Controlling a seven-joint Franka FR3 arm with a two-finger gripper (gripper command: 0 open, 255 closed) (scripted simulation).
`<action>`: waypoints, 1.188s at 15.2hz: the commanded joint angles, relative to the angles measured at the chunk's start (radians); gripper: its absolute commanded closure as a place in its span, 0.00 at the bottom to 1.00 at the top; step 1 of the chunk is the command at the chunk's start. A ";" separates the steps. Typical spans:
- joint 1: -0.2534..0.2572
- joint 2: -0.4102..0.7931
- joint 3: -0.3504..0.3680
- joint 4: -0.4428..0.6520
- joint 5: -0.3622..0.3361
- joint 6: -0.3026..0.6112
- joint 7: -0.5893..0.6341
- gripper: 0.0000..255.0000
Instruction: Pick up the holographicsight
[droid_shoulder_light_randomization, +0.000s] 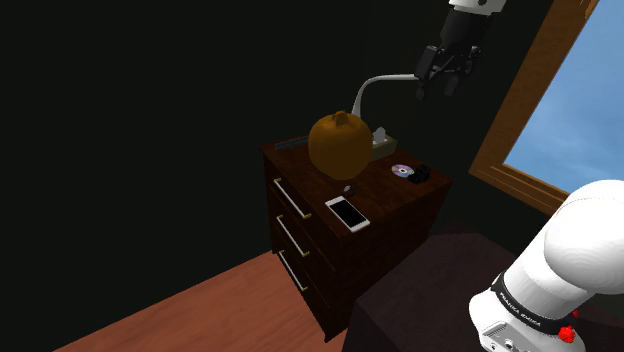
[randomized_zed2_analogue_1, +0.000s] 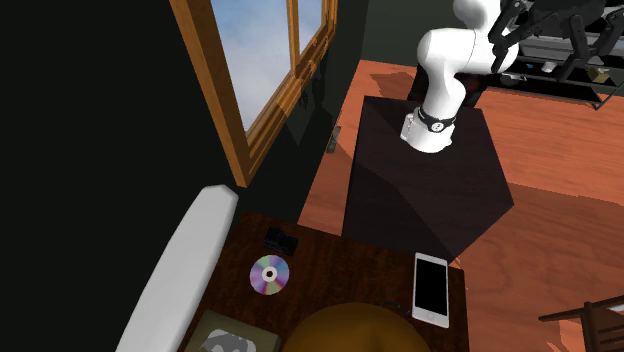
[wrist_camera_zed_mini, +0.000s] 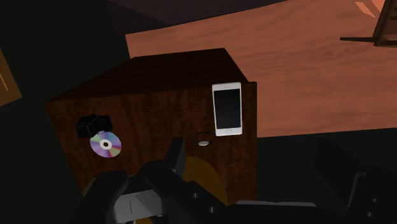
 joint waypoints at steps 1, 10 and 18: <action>0.000 0.000 0.000 0.000 0.000 0.000 0.000 0.00; -0.046 0.124 -0.158 -0.095 -0.072 0.197 -0.177 0.00; -0.071 0.324 -0.302 -0.095 -0.094 0.378 -0.343 0.00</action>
